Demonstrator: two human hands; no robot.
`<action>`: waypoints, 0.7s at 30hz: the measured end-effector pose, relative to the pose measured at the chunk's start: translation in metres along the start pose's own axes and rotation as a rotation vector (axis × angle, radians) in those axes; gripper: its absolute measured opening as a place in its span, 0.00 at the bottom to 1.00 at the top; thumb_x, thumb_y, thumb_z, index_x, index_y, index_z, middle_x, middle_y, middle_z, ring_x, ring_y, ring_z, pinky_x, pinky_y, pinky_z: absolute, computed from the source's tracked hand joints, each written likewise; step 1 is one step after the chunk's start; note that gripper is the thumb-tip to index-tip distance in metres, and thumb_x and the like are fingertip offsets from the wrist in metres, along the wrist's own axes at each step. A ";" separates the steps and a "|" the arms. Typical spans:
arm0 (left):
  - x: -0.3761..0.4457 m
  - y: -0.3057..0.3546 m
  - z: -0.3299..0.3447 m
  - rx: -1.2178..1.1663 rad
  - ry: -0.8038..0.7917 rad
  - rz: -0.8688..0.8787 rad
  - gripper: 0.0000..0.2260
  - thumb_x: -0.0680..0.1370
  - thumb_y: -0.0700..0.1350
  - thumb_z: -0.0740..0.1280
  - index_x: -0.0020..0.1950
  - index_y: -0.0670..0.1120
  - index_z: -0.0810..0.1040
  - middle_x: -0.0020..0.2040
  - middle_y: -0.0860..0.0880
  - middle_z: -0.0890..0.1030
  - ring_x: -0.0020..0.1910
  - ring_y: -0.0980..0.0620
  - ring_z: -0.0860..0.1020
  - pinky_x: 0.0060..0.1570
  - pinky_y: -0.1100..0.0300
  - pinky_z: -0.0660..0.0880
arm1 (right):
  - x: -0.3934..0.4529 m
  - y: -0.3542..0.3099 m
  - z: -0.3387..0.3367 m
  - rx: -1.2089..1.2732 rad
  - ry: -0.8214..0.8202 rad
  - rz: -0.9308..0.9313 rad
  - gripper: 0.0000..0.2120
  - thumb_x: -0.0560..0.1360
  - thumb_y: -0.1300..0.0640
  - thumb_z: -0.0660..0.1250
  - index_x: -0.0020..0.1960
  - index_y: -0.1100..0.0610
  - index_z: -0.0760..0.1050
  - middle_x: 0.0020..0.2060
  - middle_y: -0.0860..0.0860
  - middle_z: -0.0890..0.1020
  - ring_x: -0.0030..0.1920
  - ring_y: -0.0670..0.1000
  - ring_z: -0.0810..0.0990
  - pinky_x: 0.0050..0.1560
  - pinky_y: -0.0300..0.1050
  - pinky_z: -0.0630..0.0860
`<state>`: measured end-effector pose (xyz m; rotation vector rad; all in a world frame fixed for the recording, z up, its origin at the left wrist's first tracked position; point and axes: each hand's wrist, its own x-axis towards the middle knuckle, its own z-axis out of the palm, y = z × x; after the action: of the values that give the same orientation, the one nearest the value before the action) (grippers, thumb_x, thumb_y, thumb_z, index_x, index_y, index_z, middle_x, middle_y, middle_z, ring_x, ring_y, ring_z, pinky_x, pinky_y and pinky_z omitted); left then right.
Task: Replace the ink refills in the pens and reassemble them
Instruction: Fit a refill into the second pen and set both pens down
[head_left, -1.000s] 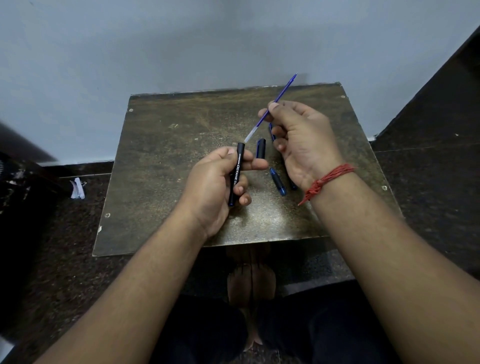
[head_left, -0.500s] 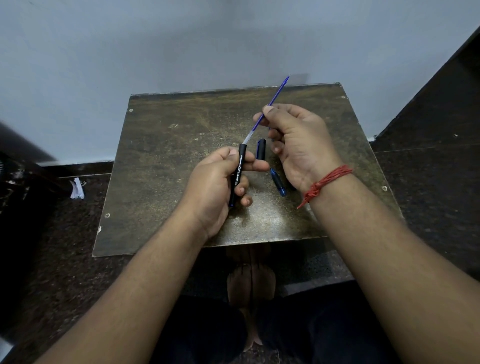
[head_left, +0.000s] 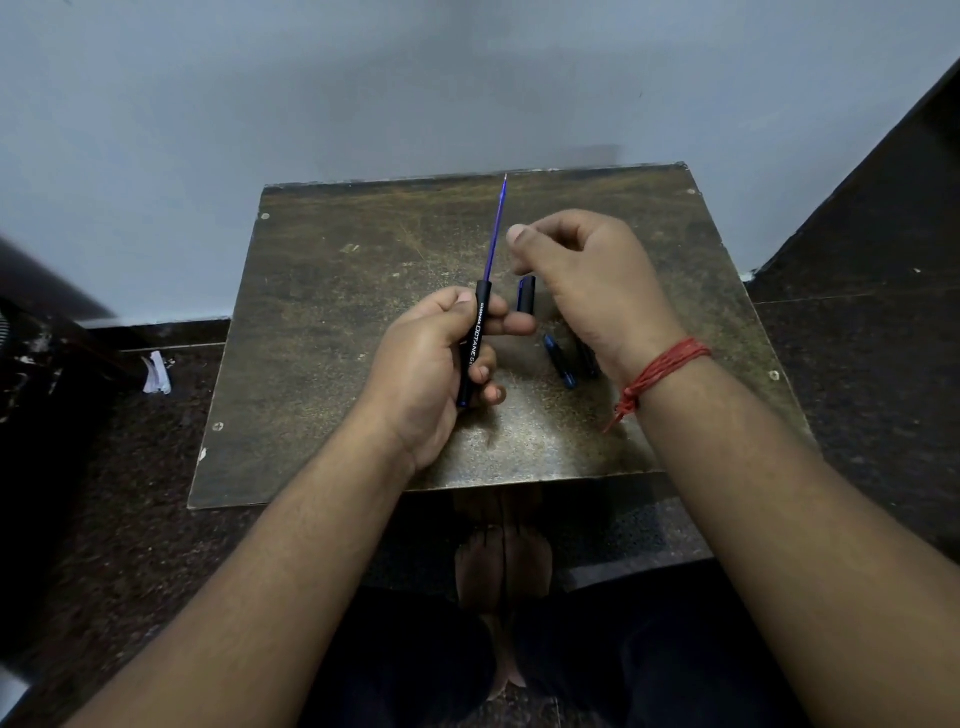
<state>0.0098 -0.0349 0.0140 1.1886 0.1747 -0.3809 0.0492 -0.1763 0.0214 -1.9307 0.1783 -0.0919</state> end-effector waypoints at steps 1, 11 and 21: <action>0.000 0.000 -0.001 0.010 0.006 0.009 0.11 0.84 0.41 0.54 0.49 0.42 0.75 0.43 0.42 0.85 0.25 0.55 0.66 0.25 0.62 0.68 | 0.002 0.001 -0.003 -0.051 0.038 -0.014 0.09 0.77 0.48 0.69 0.45 0.52 0.82 0.42 0.47 0.85 0.44 0.44 0.83 0.44 0.39 0.77; 0.001 -0.003 -0.002 0.219 0.023 0.117 0.12 0.85 0.44 0.56 0.48 0.43 0.77 0.44 0.44 0.85 0.28 0.56 0.71 0.35 0.57 0.76 | -0.002 -0.005 -0.002 0.078 0.041 -0.114 0.11 0.79 0.46 0.68 0.44 0.51 0.81 0.41 0.50 0.85 0.39 0.40 0.79 0.40 0.33 0.73; 0.000 -0.004 -0.003 0.271 0.039 0.146 0.12 0.85 0.43 0.56 0.49 0.45 0.77 0.45 0.46 0.85 0.34 0.55 0.73 0.38 0.56 0.77 | -0.003 -0.007 -0.006 0.071 0.082 -0.118 0.17 0.81 0.43 0.63 0.47 0.55 0.82 0.39 0.50 0.85 0.42 0.47 0.83 0.44 0.41 0.78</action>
<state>0.0088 -0.0339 0.0095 1.4676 0.0702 -0.2580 0.0460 -0.1794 0.0299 -1.8674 0.1138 -0.2532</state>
